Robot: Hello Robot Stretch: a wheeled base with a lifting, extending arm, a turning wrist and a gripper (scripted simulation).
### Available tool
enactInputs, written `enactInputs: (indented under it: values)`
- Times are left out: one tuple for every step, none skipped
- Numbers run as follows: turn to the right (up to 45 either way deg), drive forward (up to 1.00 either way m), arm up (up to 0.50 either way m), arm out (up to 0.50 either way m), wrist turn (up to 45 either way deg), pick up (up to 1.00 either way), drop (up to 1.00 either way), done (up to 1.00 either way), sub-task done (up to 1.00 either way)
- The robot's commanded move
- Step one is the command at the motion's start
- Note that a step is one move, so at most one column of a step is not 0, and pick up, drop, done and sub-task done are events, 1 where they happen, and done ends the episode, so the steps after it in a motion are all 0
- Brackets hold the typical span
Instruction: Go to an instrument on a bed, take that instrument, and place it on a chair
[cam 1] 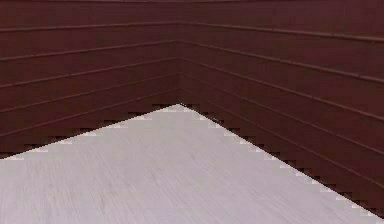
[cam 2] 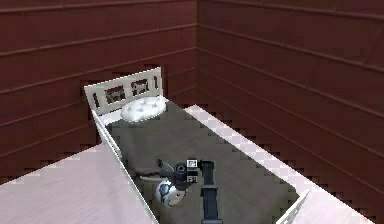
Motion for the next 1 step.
enactInputs:
  values:
    - [0.0, 0.00, 0.00, 0.00, 15.0, 0.00, 0.00, 0.00, 0.00]
